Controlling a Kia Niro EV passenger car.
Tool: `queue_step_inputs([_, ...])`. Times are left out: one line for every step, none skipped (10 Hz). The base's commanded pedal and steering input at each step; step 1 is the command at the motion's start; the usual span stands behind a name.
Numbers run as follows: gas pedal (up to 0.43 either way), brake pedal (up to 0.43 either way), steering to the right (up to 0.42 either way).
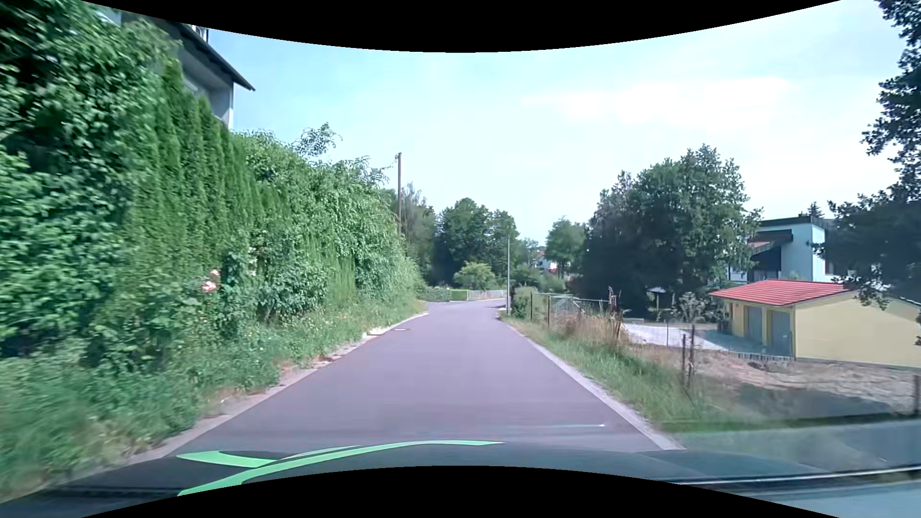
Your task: Follow the waypoints while adhering to traffic rules and regulations
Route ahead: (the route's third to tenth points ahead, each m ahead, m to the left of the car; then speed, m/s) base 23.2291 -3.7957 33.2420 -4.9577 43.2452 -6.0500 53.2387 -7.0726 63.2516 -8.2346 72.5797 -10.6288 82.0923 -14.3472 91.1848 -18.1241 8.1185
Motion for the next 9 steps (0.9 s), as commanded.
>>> queue_step_inputs([0.15, 0.0, 0.008])
queue_step_inputs([0.138, 0.0, 0.009])
queue_step_inputs([0.13, 0.0, 0.009])
queue_step_inputs([0.13, 0.0, 0.008])
queue_step_inputs([0.13, 0.0, 0.007])
queue_step_inputs([0.118, 0.0, 0.006])
queue_step_inputs([0.118, 0.0, 0.005])
queue_step_inputs([0.118, 0.0, 0.005])
queue_step_inputs([0.118, 0.0, 0.005])
